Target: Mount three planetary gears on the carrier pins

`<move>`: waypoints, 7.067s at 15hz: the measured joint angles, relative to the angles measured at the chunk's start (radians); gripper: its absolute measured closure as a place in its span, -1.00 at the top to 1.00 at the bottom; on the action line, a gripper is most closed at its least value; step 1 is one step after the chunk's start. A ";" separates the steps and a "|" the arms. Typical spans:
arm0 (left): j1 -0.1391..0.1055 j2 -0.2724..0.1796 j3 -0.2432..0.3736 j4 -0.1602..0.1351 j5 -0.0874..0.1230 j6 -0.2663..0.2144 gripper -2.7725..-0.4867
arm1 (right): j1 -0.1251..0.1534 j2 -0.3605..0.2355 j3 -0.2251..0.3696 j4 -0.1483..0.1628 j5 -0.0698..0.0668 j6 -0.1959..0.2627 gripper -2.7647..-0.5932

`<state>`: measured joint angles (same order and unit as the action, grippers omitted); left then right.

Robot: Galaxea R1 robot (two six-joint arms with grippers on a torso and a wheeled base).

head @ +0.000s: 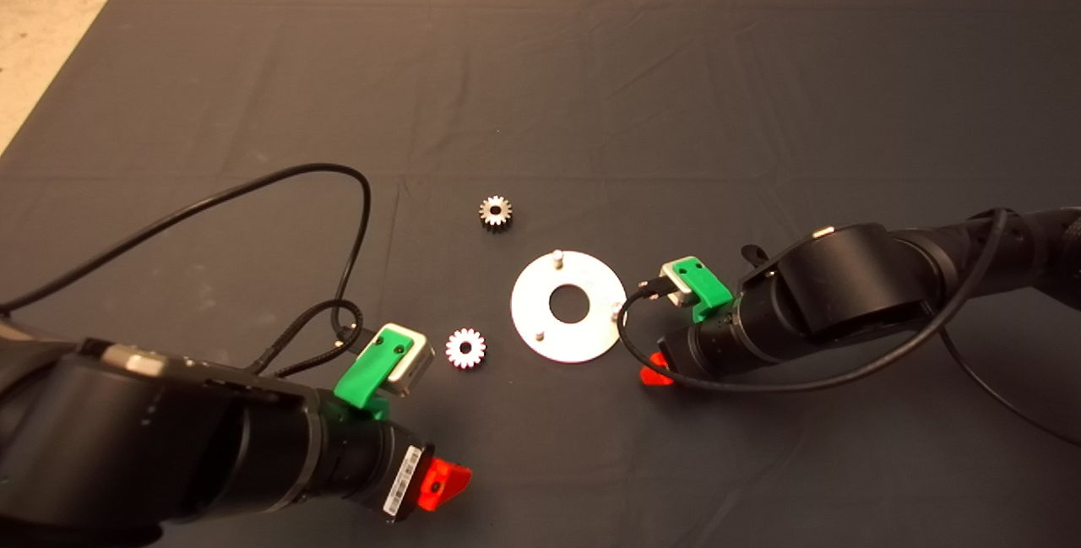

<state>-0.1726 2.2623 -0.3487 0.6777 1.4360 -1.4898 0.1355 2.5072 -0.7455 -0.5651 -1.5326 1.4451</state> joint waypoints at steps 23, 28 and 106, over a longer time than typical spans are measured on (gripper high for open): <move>-0.005 -0.024 0.000 0.000 -0.006 0.000 0.98 | -0.006 -0.036 0.049 0.000 -0.001 0.000 0.00; -0.005 -0.024 0.000 0.000 -0.007 0.000 0.98 | -0.027 -0.036 0.049 -0.001 -0.001 -0.009 -0.22; -0.014 -0.027 0.000 0.000 -0.051 0.000 0.98 | -0.050 -0.042 0.013 -0.091 0.007 -0.069 -0.56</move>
<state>-0.1870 2.2351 -0.3487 0.6772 1.3853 -1.4894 0.0855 2.4651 -0.7321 -0.6566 -1.5253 1.3764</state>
